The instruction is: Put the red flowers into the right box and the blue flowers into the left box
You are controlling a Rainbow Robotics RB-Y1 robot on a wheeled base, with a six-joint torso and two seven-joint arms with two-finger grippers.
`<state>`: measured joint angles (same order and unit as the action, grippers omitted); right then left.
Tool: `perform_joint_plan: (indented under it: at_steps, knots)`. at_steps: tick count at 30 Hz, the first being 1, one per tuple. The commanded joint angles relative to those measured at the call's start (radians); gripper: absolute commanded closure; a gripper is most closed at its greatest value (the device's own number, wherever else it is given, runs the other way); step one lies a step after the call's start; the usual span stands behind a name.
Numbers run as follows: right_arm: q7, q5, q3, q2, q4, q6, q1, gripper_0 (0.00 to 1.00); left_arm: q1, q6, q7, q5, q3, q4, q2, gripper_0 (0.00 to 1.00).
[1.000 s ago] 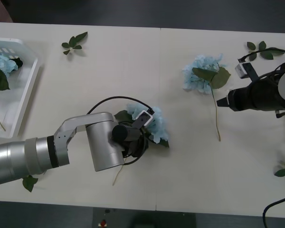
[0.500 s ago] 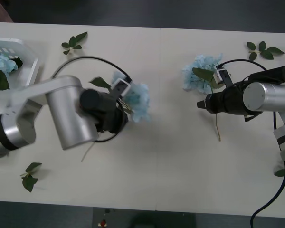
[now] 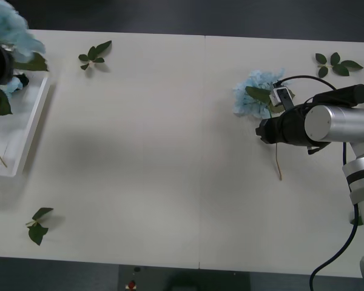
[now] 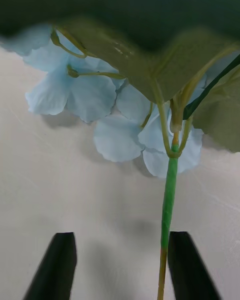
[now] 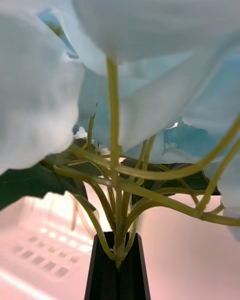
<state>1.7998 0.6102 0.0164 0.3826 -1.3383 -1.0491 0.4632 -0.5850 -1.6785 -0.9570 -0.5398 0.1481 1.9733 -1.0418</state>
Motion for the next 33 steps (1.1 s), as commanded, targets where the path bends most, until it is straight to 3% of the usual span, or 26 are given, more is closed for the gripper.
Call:
perform_joint_plan:
  at_steps: [1,7,16,19,21,26,33]
  knots:
    - [-0.007,-0.004,0.003,0.004,-0.004,0.014,0.022,1.0,0.097,-0.027,-0.127,0.047,-0.163,-0.076,-0.018,1.0]
    - [-0.01,-0.006,0.003,0.004,0.004,0.021,0.023,1.0,0.238,0.033,-0.16,0.138,-0.288,-0.125,-0.018,1.0]
    - [-0.017,0.059,-0.007,0.025,-0.019,0.009,0.025,1.0,0.363,0.252,-0.155,0.161,-0.3,-0.22,-0.017,0.98]
    - [-0.017,0.131,-0.023,0.053,-0.087,-0.058,0.026,1.0,0.398,0.31,-0.155,0.186,-0.302,-0.22,-0.015,0.68]
    - [-0.013,0.184,-0.047,0.065,-0.142,-0.131,0.025,1.0,0.413,0.335,-0.155,0.186,-0.315,-0.22,-0.017,0.55]
    - [0.004,0.324,-0.131,0.07,-0.269,-0.287,0.026,1.0,0.424,0.347,-0.161,0.118,-0.367,-0.217,-0.015,0.3]
    - [0.039,0.56,-0.188,0.07,-0.363,-0.344,0.026,1.0,0.435,0.347,-0.169,-0.058,-0.46,-0.131,-0.015,0.11]
